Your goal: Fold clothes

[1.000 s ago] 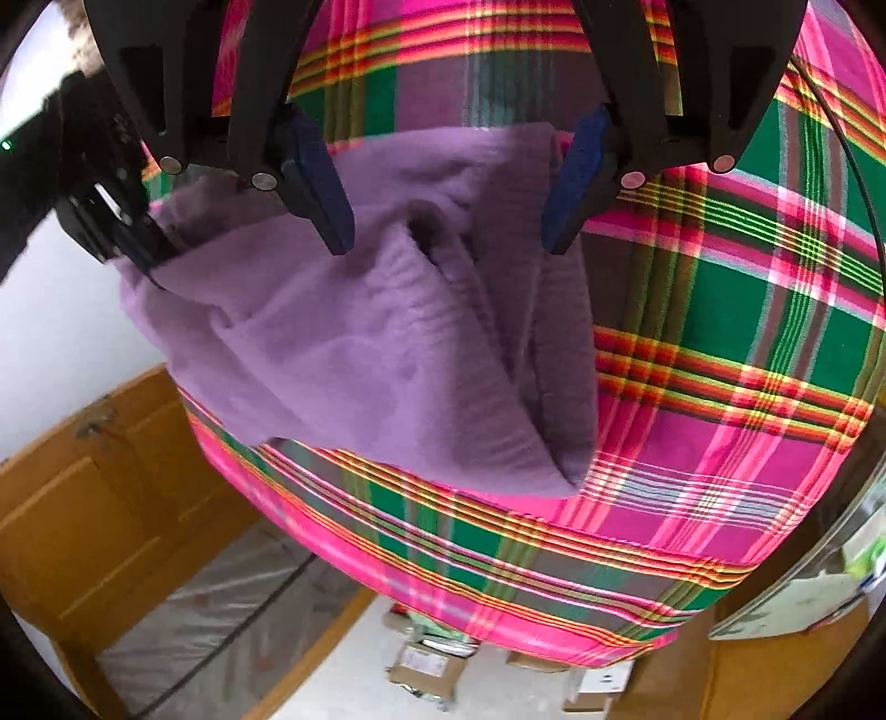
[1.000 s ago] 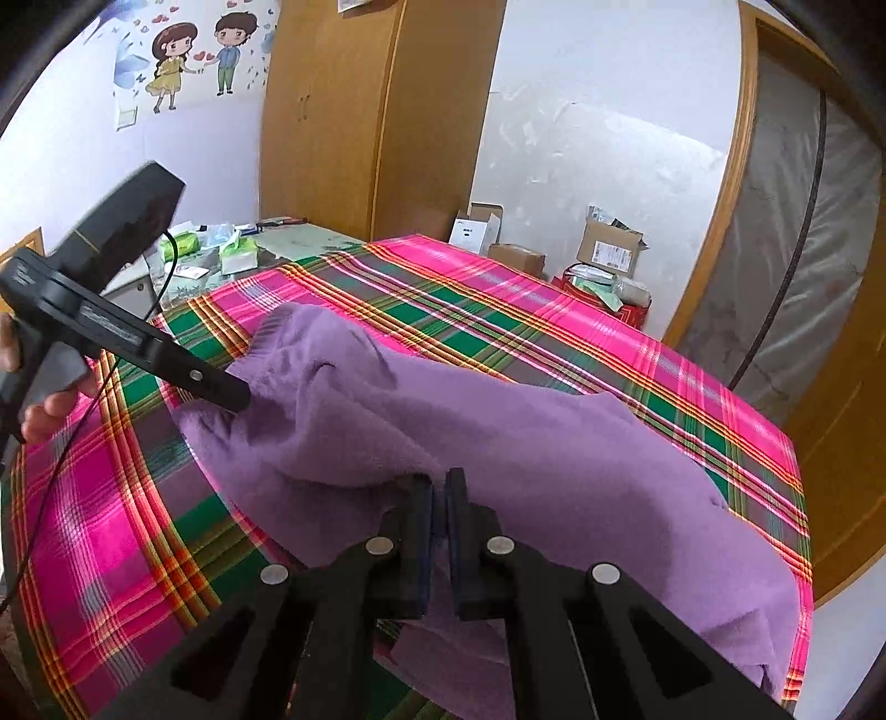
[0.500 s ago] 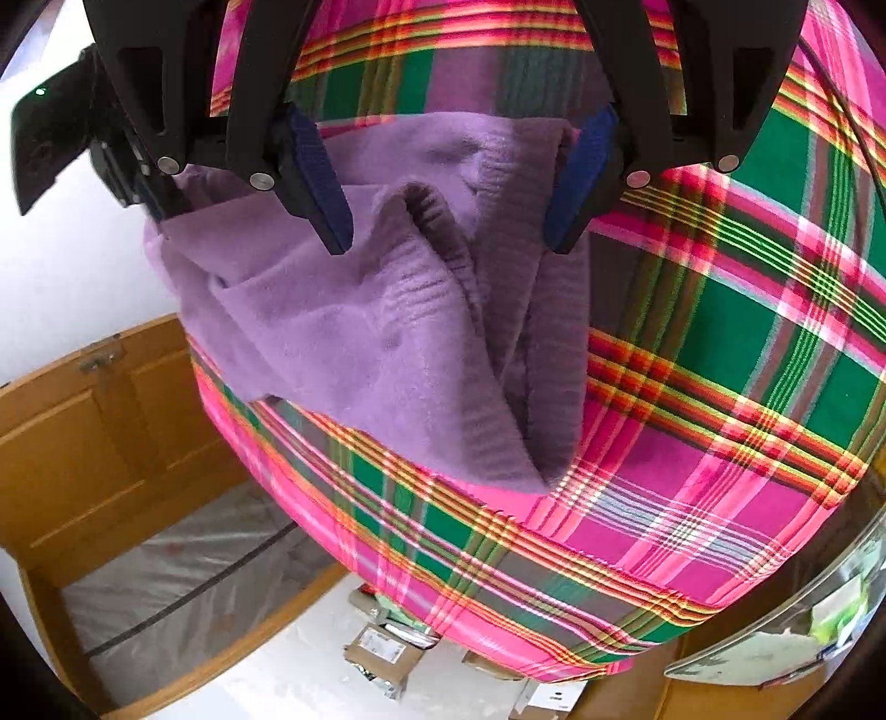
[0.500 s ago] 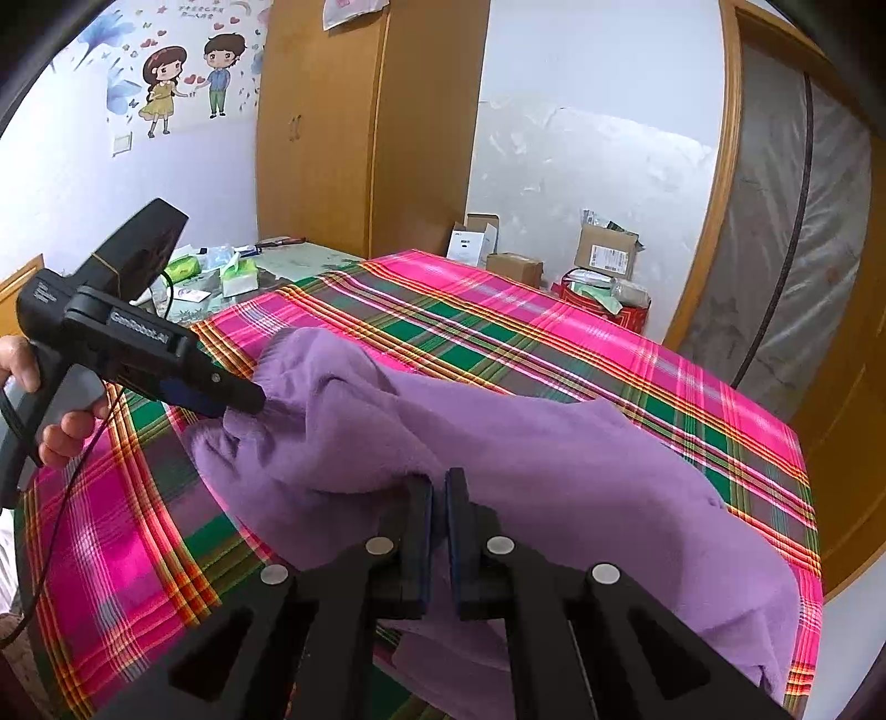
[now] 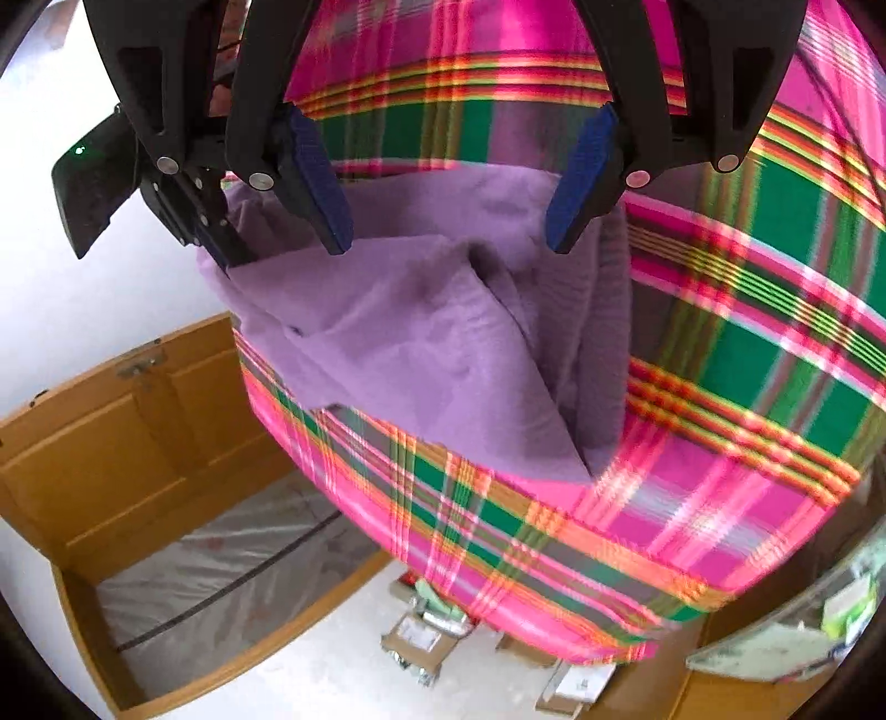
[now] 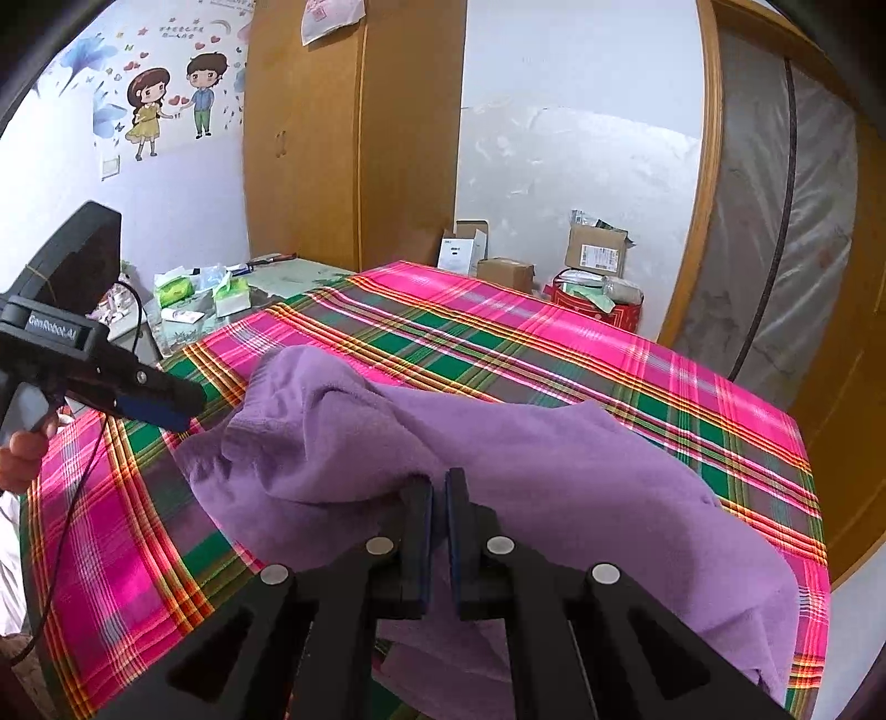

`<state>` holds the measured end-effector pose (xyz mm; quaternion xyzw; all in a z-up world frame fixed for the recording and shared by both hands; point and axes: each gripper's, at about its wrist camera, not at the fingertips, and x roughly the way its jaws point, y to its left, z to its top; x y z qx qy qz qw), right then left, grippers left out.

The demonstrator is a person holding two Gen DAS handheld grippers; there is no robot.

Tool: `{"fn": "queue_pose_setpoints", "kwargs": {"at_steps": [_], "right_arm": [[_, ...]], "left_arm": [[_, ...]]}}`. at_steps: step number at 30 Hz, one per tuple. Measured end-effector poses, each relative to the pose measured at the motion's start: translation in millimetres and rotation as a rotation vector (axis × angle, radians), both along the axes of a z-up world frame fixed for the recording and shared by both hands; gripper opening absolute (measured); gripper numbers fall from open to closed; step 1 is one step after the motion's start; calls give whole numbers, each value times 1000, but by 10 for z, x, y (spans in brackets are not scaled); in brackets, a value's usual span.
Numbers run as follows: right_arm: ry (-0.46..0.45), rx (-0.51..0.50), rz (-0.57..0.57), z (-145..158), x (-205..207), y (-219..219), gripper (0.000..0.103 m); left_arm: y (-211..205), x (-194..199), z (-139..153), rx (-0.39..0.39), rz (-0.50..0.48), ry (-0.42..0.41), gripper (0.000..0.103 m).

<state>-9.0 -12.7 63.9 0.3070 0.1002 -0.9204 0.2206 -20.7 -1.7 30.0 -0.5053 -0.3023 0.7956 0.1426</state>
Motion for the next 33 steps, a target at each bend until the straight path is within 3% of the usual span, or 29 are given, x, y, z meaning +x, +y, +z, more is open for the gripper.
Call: {"fn": "queue_pose_setpoints", "kwargs": {"at_steps": [5,15,21,25,33], "right_arm": [[-4,-3,6,-15,2,33,5],[-6,-15,6,-41,13,84,5],[6,-10,3,-5,-19,61,5],[28,-5,3,90,-76,-5,5],[96,55,38,355,-230,-291,5]], "left_arm": [[71,-114,-206,60,27,-65,74],[55,-279,-250,144,112,-61,72],[-26,-310,-199,164,127,-23,49],[-112,-329,-156,140,132,20,21],[-407,-496,56,103,161,108,16]]}}
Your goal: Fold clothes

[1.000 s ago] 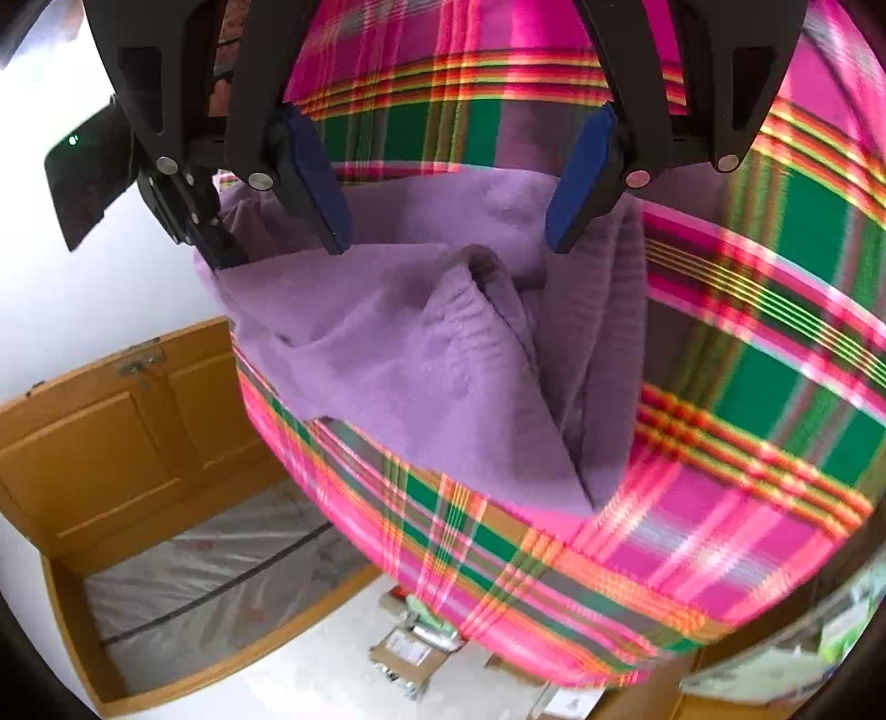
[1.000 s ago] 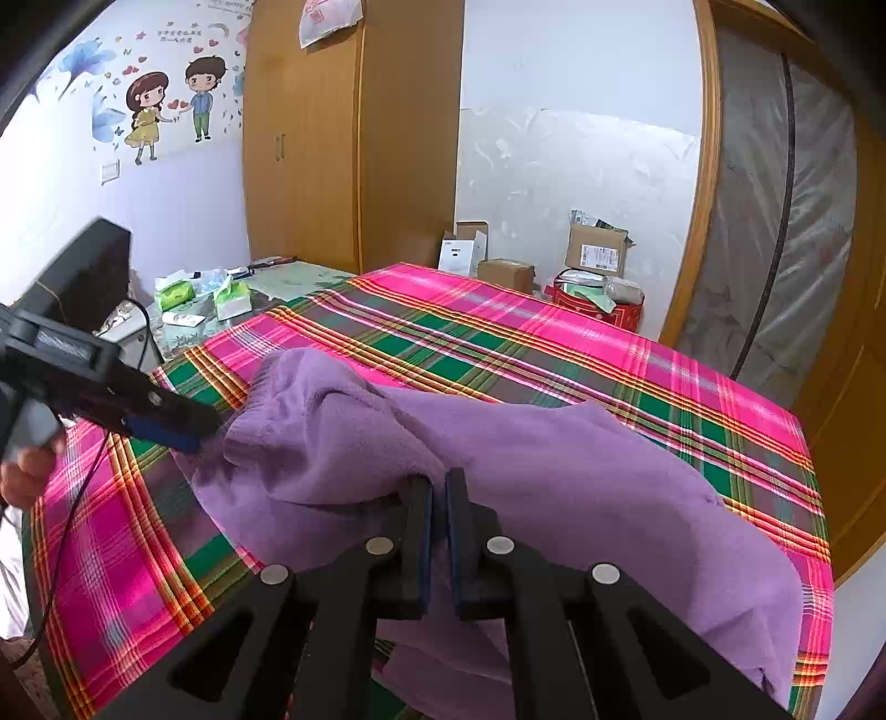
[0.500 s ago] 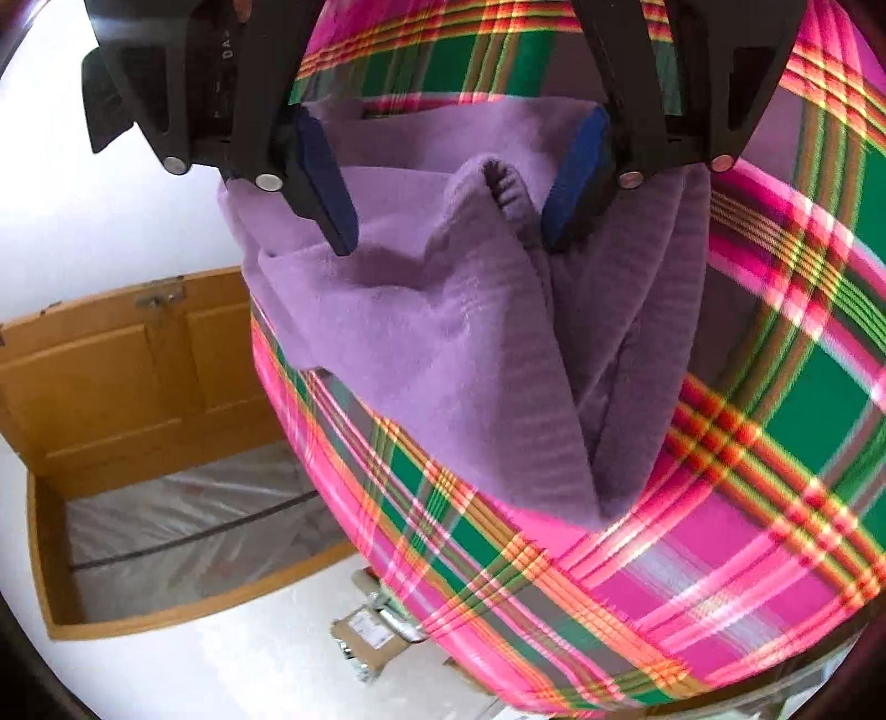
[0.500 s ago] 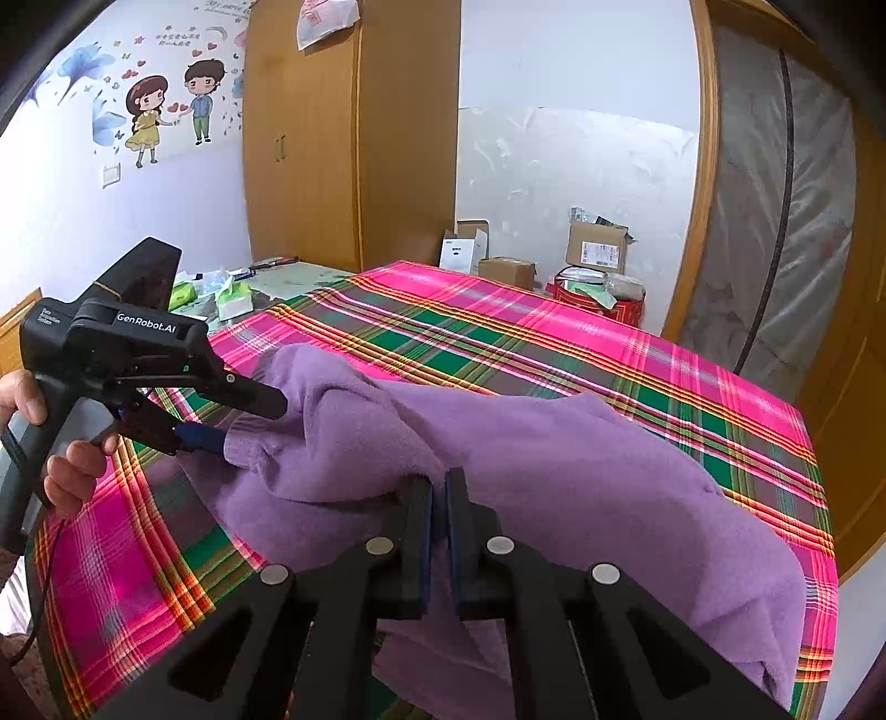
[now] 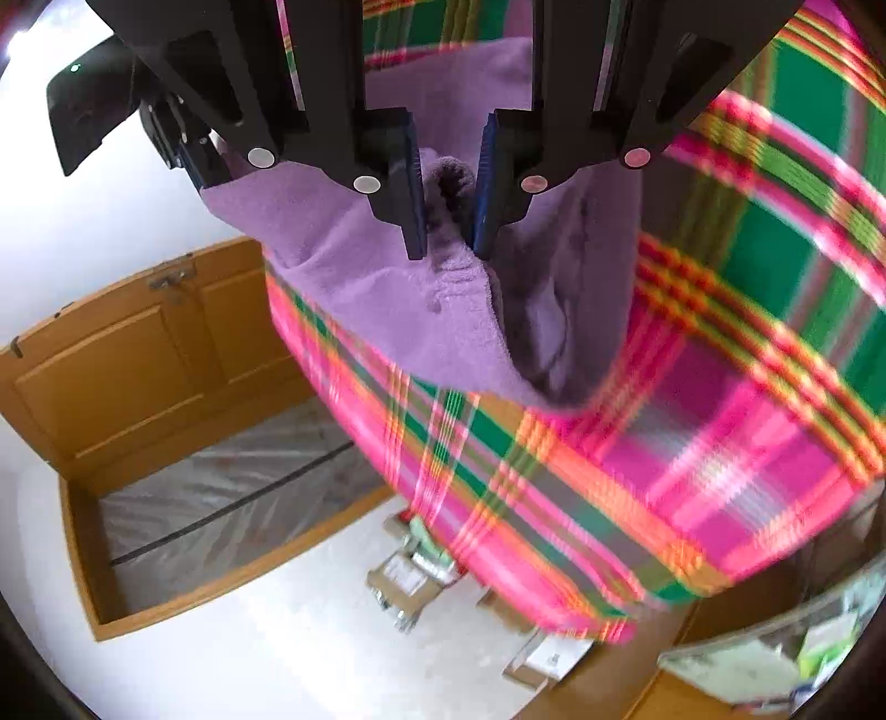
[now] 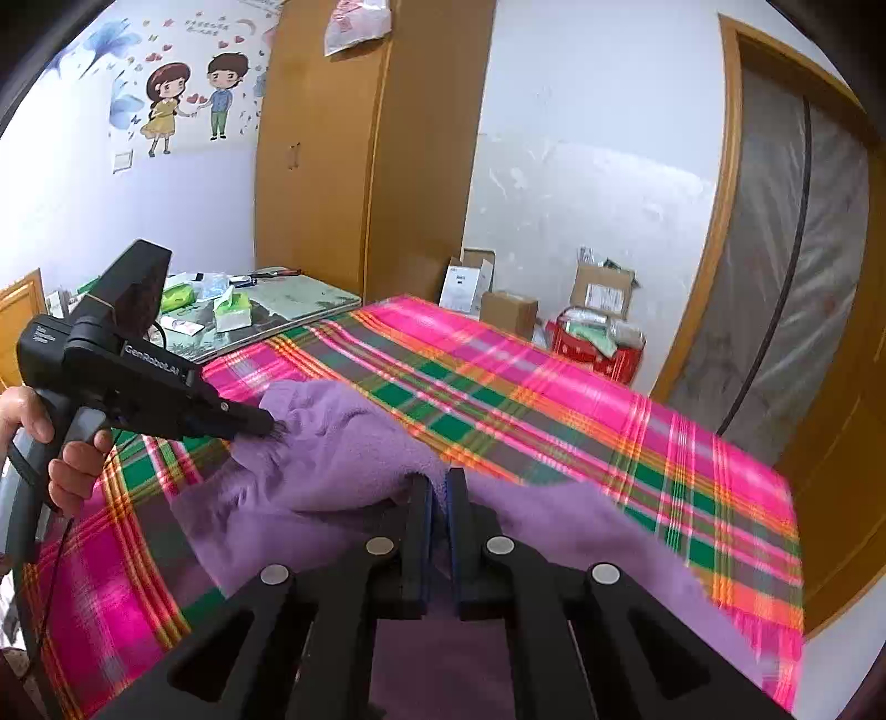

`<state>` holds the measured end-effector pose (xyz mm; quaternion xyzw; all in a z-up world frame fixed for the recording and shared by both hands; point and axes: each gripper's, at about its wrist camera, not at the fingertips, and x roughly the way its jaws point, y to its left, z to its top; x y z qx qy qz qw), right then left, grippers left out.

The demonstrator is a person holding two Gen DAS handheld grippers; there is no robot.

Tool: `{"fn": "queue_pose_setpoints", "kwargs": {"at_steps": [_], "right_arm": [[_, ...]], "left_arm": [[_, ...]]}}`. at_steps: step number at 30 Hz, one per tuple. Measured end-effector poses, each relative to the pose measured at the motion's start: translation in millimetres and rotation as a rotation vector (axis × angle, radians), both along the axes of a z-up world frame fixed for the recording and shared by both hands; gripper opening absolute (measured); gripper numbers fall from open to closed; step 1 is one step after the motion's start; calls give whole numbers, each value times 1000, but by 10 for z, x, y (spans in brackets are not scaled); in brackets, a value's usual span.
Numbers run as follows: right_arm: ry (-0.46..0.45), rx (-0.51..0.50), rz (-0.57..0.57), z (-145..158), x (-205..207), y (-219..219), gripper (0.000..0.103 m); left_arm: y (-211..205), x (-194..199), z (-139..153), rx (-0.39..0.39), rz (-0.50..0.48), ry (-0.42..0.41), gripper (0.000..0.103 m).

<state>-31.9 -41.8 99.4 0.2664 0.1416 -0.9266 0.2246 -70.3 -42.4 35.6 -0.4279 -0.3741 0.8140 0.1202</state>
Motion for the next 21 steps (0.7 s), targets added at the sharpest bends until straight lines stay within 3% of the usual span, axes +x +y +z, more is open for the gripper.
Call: {"fn": "queue_pose_setpoints", "kwargs": {"at_steps": [9,15,21], "right_arm": [[28,49,-7,89,-379,-340,5],[10,73,-44,39,-819,-470,5],[-58,26,-94,-67,-1283,-408,5]], "left_arm": [[-335,-190,241,-48,40,93,15],[-321,-351,174,-78,24,75,15],[-227,-421,57,-103,-57,43,15]]}}
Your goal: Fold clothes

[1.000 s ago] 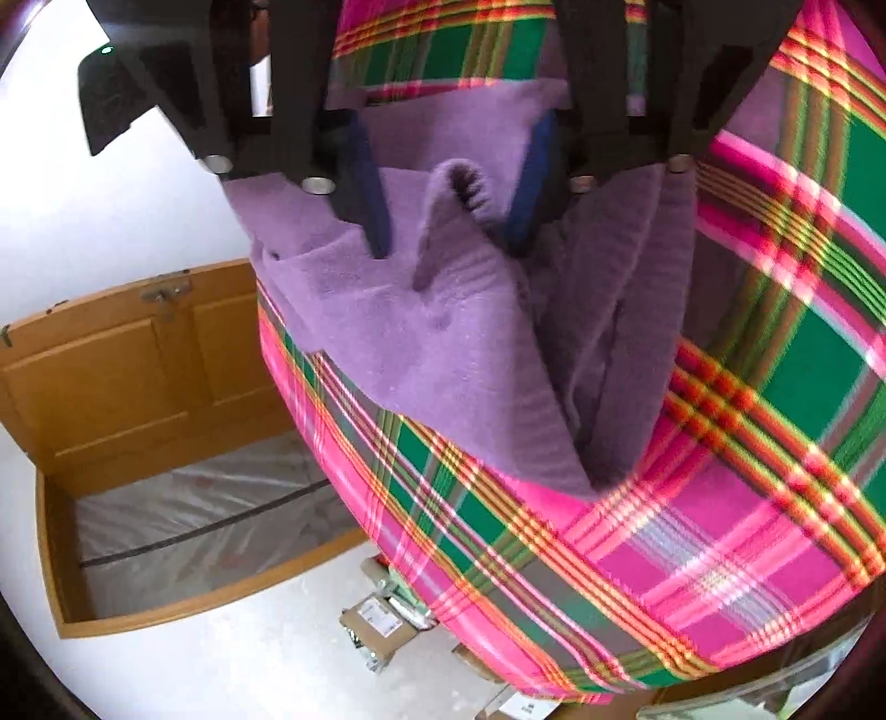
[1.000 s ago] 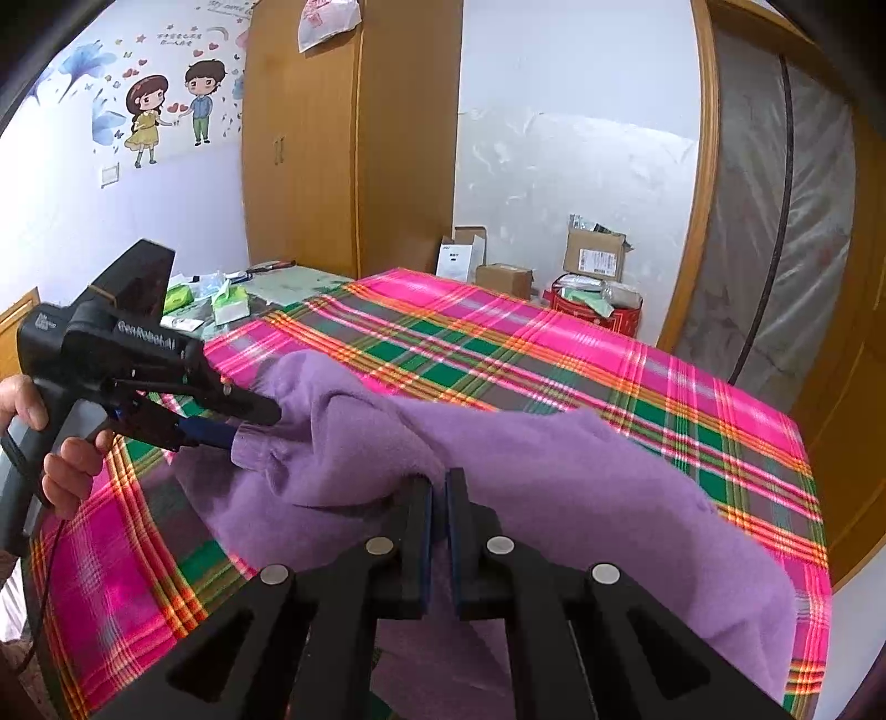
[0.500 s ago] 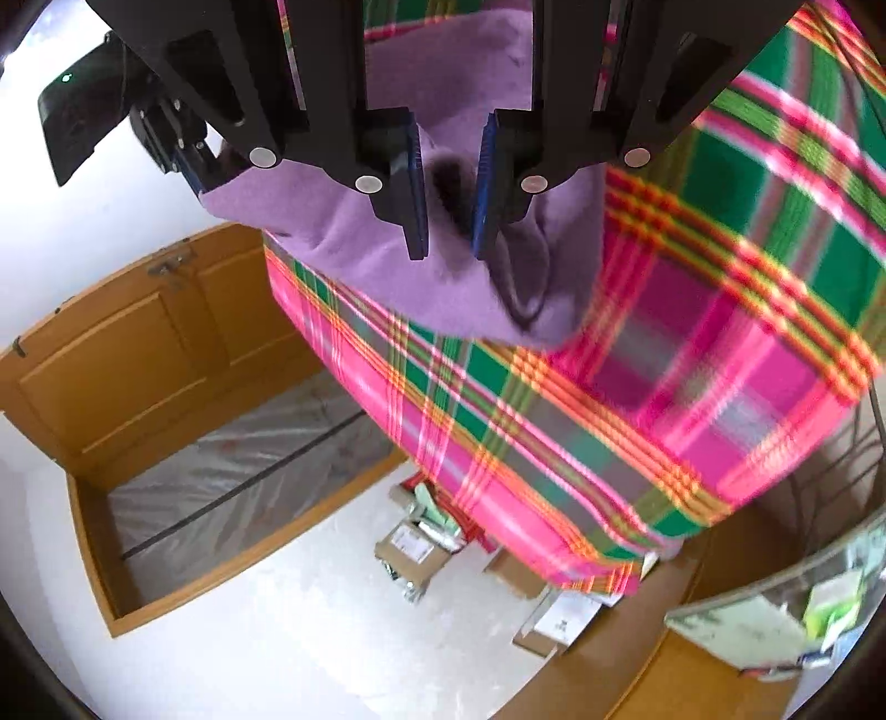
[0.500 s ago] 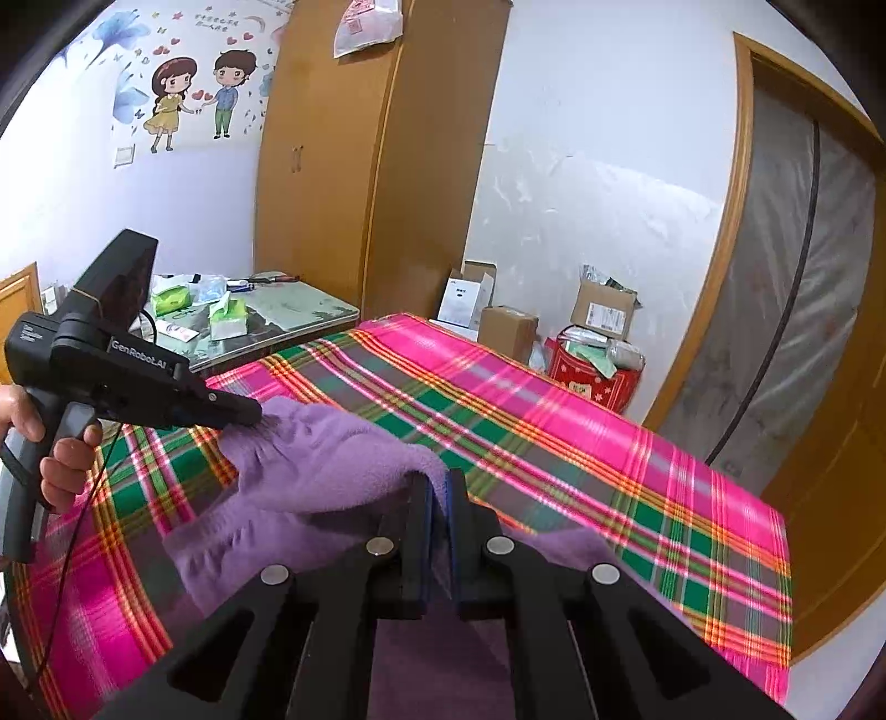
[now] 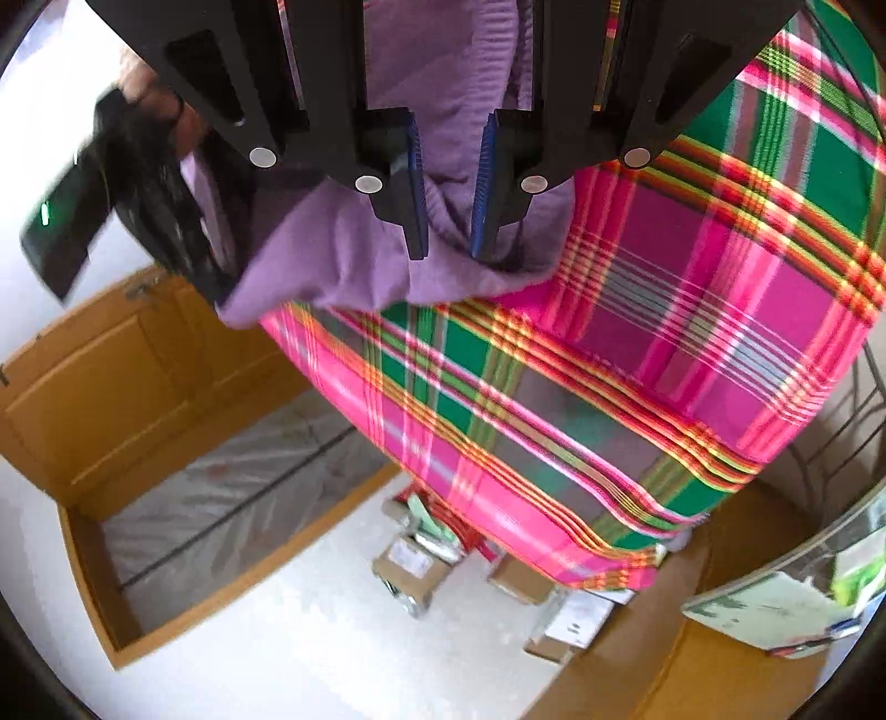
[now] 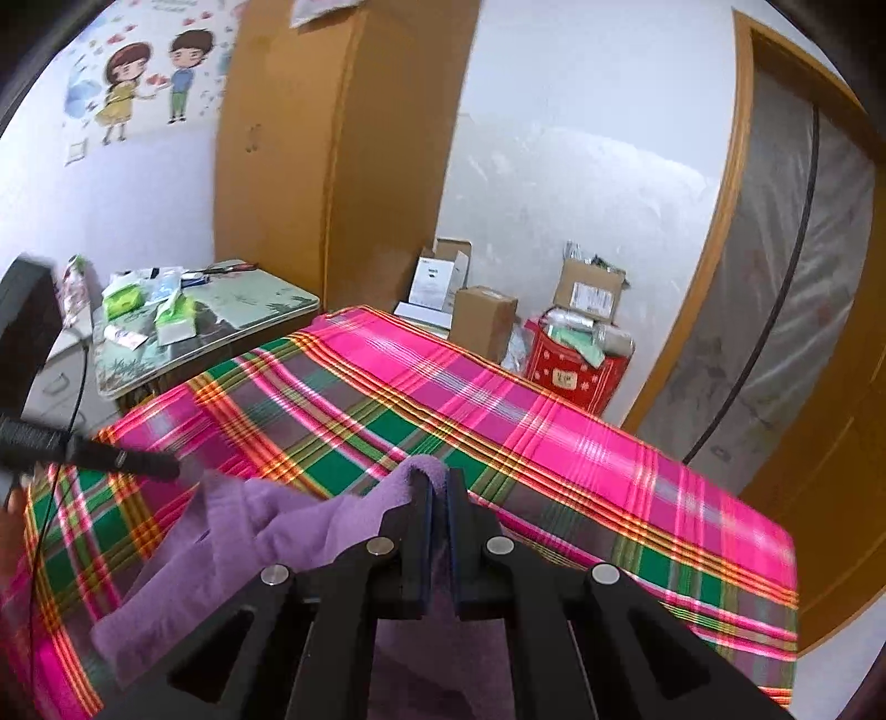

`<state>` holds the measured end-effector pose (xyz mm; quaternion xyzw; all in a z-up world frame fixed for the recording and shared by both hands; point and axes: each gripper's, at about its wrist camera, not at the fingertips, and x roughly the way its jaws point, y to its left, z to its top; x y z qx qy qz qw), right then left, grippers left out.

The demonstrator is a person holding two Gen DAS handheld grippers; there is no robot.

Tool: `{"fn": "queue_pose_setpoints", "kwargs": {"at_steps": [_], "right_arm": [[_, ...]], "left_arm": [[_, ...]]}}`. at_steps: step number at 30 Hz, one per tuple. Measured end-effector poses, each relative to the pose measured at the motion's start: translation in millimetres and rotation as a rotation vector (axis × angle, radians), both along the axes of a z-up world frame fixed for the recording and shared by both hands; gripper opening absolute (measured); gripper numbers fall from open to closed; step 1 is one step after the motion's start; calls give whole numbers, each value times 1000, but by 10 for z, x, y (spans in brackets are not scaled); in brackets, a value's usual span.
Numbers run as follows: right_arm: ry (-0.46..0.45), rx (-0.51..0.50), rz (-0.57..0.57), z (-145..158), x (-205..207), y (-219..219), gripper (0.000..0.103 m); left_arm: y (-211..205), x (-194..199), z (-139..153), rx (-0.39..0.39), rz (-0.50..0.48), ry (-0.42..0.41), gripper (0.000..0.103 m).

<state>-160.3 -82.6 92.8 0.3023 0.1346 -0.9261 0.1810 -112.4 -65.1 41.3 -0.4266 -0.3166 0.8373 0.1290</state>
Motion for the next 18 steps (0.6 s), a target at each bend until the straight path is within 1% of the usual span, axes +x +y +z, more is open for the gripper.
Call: {"fn": "queue_pose_setpoints", "kwargs": {"at_steps": [4,7,11,15,18], "right_arm": [[-41,-15,-45,-96,-258,64,5],[-84,-36,-90,-145,-486,114,5],[-175,-113,-159,-249,-790,210,5],[-240,-138,-195,-392,-1007,257,5],[-256,-149,-229,-443,-1125,300,5]], "left_arm": [[54,-19,-46,-32,-26,-16,17],[91,-30,-83,-53,-45,-29,27],[98,-12,-135,-72,-58,-44,27],[99,-26,-195,-87,-68,-65,27],[99,-36,-240,-98,-76,-80,27]]}}
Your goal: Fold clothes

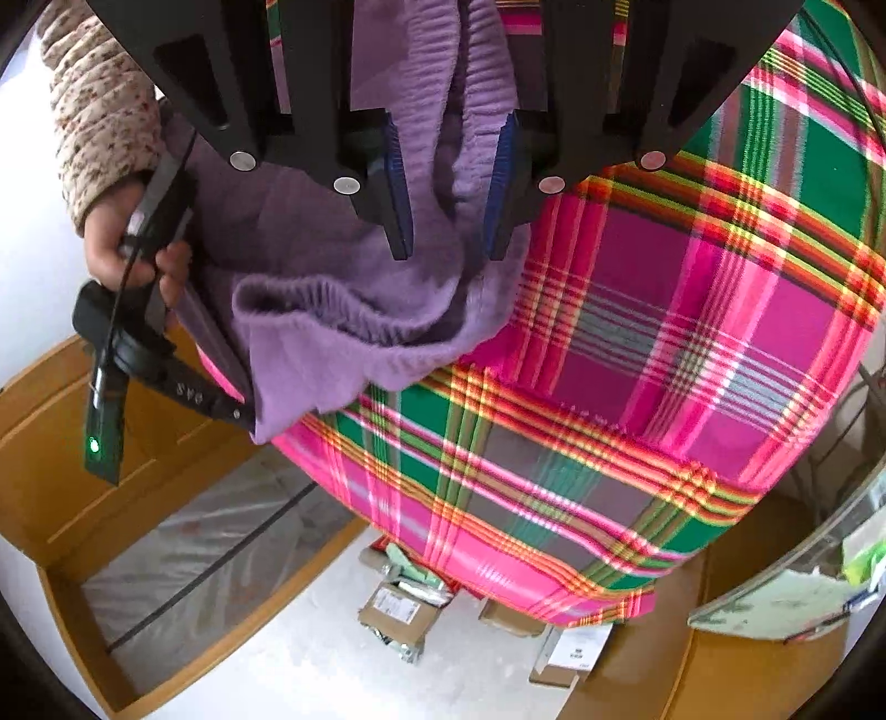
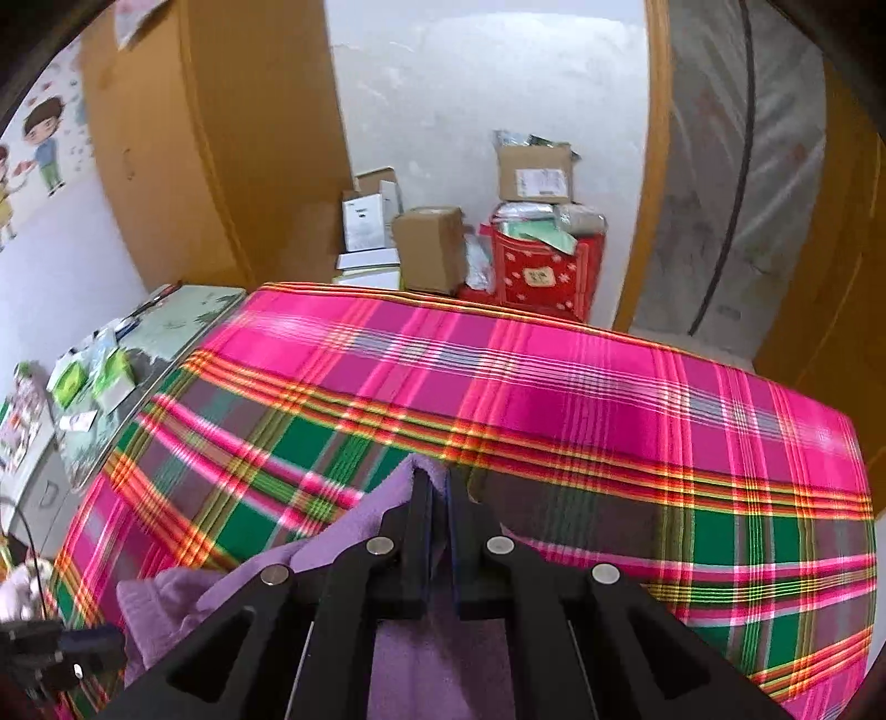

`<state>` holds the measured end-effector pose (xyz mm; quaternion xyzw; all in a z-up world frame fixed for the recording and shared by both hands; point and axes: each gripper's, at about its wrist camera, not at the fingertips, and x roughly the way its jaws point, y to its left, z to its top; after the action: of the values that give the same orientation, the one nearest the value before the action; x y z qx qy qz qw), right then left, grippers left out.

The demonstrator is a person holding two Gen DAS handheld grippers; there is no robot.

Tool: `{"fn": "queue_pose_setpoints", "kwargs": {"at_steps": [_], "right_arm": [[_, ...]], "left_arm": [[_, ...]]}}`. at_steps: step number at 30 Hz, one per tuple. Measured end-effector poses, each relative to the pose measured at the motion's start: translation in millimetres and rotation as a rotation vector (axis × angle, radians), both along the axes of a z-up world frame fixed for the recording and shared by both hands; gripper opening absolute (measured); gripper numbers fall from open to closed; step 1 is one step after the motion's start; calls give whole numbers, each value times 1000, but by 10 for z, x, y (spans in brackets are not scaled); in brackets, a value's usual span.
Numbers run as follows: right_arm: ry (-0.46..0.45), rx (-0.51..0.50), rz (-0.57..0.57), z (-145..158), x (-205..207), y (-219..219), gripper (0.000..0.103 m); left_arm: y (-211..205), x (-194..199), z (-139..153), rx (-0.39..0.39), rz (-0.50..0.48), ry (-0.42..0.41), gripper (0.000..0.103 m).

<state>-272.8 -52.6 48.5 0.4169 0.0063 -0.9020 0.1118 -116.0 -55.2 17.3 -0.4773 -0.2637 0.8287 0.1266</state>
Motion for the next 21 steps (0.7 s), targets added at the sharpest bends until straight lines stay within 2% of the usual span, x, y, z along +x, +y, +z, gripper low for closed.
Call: {"fn": "queue_pose_setpoints", "kwargs": {"at_steps": [1,2,4,9,11,17,19,21], "right_arm": [[-6,-10,-6,-9,-35,12,5],[-14,-9,-14,-24,-75,12,5],[-25,1,-29,-49,-144,-3,5],[-75,-21,-39,-132,-244,-44,5],[-102,-30,-27,-176,-240,-68,5],[-38,0,27,-61,30,-146,7],[-19,-12,46,-1,105,-153,8],[4,-11,63,61,177,-182,8]], "left_arm": [[0,-3,-15,-4,-2,-5,30],[8,-19,-31,-1,-6,-13,39],[26,-47,-57,1,-11,-27,44],[92,-119,-45,-38,-22,-32,44],[100,-155,-19,-36,3,-33,44],[172,-323,4,-81,5,-23,44],[229,-351,23,-135,-12,1,44],[214,-397,8,-118,3,-7,44]]}}
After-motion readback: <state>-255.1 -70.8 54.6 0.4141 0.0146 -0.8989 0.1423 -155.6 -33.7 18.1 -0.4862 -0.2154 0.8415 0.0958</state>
